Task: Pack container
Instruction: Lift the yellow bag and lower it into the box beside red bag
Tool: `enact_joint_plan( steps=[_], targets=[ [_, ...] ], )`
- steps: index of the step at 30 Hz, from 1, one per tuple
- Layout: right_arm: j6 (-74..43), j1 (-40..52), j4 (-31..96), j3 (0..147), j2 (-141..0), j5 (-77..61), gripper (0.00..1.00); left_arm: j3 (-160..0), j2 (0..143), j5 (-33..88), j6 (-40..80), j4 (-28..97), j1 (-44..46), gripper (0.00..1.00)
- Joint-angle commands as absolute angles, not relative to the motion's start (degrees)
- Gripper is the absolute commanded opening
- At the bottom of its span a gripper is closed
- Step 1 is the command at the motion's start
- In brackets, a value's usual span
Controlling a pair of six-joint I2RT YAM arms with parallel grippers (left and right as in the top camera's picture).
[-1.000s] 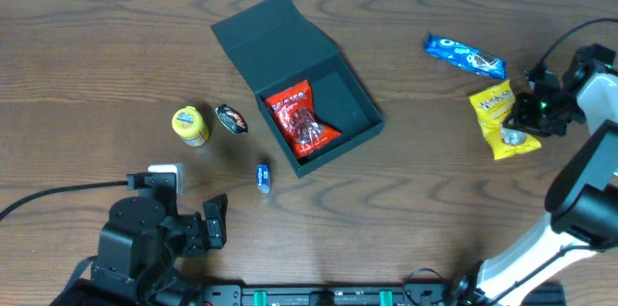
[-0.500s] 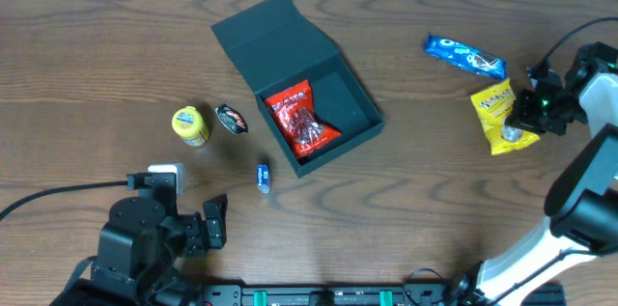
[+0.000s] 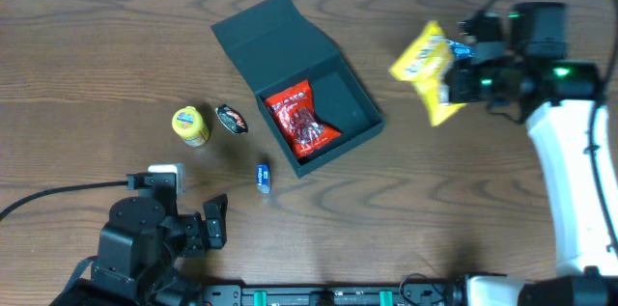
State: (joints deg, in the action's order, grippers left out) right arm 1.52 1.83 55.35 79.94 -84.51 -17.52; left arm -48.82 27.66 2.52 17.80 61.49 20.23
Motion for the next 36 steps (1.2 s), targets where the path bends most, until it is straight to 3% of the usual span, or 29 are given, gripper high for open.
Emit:
enact_joint_plan(
  steps=[1, 10, 22, 34, 35, 36],
  targets=[
    [-4.3, 8.0, 54.4, 80.2, -84.7, -18.1, 0.01, -48.4, 27.7, 1.5, 17.8, 61.5, 19.9, 0.95],
    [-15.9, 18.5, 46.0, 80.2, -90.1, -18.0, 0.01, -48.4, 27.7, 1.6, 17.8, 61.7, 19.9, 0.95],
    [-23.8, 22.5, 40.1, 80.2, -102.3, -18.0, 0.01, -48.4, 27.7, 2.6, 17.8, 61.9, 19.9, 0.95],
    [-23.7, 22.8, 38.2, 80.2, -110.0, -14.8, 0.01, -48.4, 27.7, 2.6, 17.8, 61.9, 19.9, 0.95],
    [-23.7, 22.8, 37.9, 80.2, -110.0, -14.8, 0.18, -48.4, 27.7, 2.5, 17.8, 61.9, 19.9, 0.95],
    [-23.7, 22.9, 37.8, 80.2, -110.0, -14.8, 0.47, -48.4, 27.7, 2.5, 17.8, 61.9, 19.9, 0.95]
  ],
)
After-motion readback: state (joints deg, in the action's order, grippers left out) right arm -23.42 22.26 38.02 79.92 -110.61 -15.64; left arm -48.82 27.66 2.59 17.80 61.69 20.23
